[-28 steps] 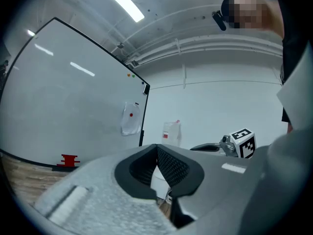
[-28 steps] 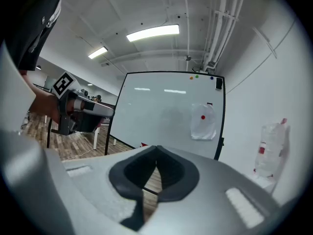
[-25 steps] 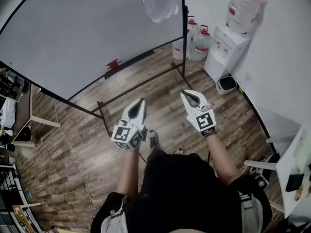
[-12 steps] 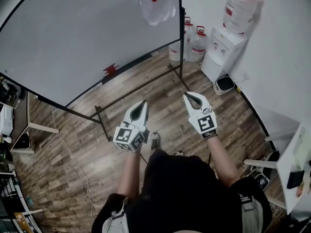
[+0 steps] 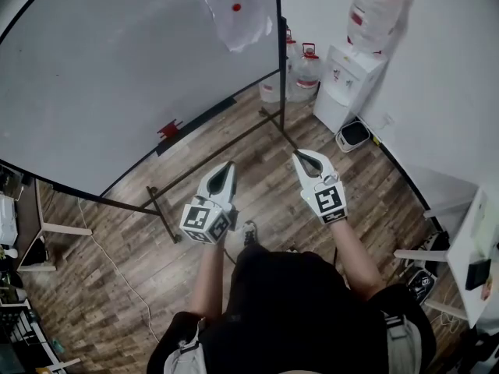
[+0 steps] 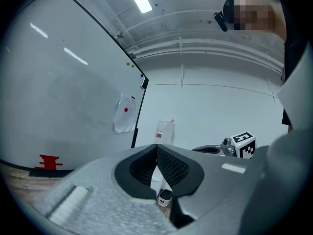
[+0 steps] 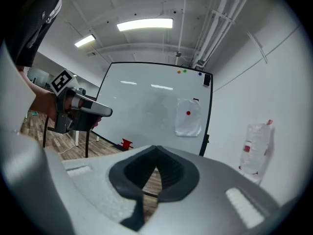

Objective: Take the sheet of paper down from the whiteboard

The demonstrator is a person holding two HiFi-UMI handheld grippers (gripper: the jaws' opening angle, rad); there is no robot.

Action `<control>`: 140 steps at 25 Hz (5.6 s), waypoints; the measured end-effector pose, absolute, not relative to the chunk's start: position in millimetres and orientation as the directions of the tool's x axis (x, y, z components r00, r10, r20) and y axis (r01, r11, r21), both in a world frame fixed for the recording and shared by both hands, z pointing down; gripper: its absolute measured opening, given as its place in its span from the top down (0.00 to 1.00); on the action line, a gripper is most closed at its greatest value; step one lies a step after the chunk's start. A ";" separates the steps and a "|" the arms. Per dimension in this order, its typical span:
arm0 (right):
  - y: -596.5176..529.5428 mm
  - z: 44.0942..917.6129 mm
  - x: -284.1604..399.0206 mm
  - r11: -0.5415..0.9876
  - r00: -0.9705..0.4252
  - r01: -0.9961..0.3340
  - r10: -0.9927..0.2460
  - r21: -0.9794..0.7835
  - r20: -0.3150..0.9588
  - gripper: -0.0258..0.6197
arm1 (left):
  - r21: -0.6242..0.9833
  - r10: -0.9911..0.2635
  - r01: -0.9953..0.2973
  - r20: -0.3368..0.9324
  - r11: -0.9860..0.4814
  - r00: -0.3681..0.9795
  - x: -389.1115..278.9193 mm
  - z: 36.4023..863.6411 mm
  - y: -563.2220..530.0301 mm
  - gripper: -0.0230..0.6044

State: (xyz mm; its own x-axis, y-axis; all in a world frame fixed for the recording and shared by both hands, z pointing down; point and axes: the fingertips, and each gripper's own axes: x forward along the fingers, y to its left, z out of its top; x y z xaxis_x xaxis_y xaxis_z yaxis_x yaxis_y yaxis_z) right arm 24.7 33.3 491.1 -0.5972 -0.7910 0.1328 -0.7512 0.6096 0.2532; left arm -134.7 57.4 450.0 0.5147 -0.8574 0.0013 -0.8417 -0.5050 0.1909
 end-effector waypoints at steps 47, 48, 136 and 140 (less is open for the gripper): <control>-123.7 527.0 -125.4 0.539 -0.493 -0.772 -0.842 0.337 0.219 0.95 | 0.251 -0.775 -0.747 -0.020 -0.616 0.632 -283.5 473.4 -129.4 0.95; -124.4 529.3 -125.9 0.539 -0.490 -0.773 -0.843 0.335 0.224 0.95 | 0.258 -0.772 -0.742 -0.021 -0.618 0.636 -284.0 474.5 -131.8 0.95; -344.1 503.9 27.9 0.784 -0.771 -0.501 -0.596 0.366 0.222 0.95 | 0.284 -0.958 -0.916 -0.055 -0.284 0.280 -127.6 455.4 -284.1 0.95; -361.9 493.7 12.3 0.778 -0.771 -0.501 -0.600 0.379 0.212 0.95 | 0.288 -0.957 -0.913 -0.067 -0.290 0.282 -142.6 451.4 -303.0 0.95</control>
